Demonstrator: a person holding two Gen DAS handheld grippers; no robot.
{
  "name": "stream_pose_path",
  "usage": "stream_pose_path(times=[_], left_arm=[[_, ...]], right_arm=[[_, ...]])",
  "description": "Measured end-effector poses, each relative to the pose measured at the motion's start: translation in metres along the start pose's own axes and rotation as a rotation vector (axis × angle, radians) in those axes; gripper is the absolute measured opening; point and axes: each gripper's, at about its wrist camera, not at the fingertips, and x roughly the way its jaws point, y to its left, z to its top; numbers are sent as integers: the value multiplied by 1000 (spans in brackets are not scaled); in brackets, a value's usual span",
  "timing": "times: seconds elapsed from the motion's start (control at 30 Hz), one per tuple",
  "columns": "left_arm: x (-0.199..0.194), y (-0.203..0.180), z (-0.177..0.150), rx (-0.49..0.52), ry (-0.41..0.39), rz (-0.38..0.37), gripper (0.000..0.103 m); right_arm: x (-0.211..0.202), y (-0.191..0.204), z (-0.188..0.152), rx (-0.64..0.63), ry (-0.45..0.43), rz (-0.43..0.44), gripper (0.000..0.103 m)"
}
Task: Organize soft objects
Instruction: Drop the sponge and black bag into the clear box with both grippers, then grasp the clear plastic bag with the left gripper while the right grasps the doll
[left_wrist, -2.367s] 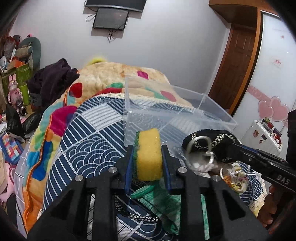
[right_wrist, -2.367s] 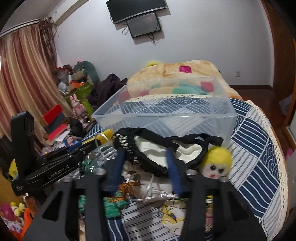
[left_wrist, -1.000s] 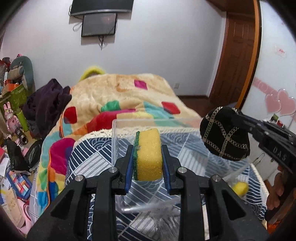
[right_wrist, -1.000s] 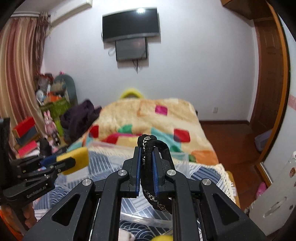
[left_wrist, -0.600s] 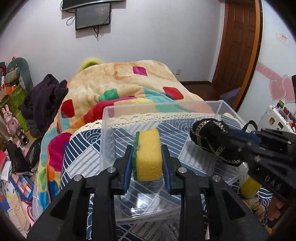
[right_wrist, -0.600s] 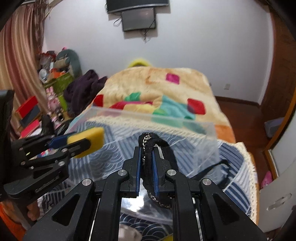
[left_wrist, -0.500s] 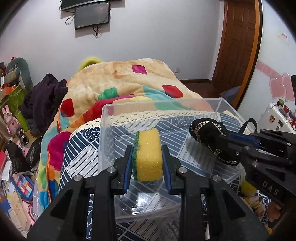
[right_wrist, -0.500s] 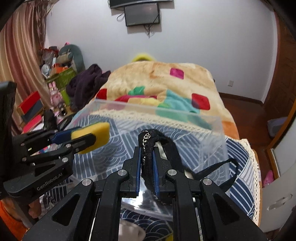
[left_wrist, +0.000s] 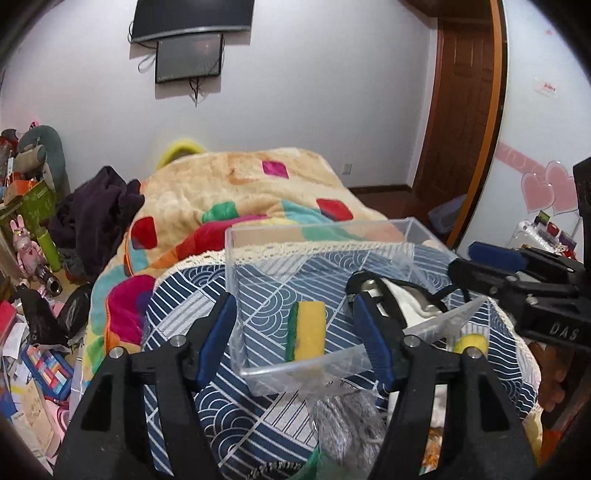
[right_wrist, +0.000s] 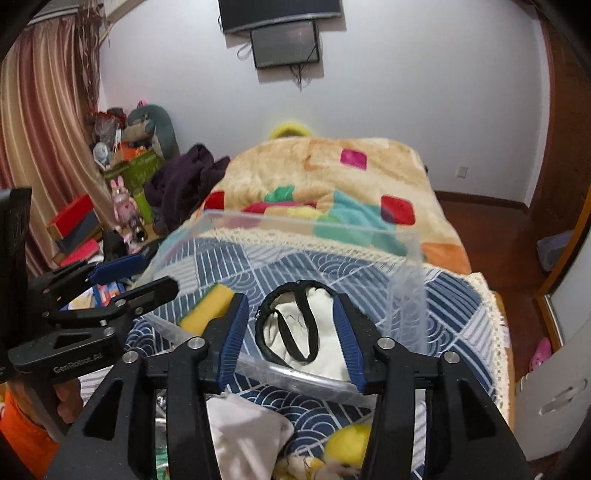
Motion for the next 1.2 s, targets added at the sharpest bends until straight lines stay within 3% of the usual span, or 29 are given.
stream_pose_path(times=[0.1,0.37,0.47,0.9,1.03,1.07,1.17,1.2], left_arm=[[-9,2,-5,4,-4,-13,69],[-11,4,-38,23,47,-23,70],[-10,2,-50,27,65,-32,69],[16,-9,-81,-6,179,-117,69],[22,-14,-82,-31,195,-175,48],[23,-14,-82,-33,198,-187,41],[21,-19,-84,-20,189,-188,34],[20,-20,-85,-13,184,-187,32]], right_arm=[[-17,-2,-4,9,-53,-23,62],[-36,-14,-31,36,-70,-95,63],[-34,-20,-46,57,-46,-108,67],[-1,-38,-98,141,114,-84,67],[1,-38,-102,154,128,-70,65],[1,-37,-102,155,127,-68,60],[-2,-36,-102,152,126,-57,43],[-4,-35,-102,152,119,-59,43]])
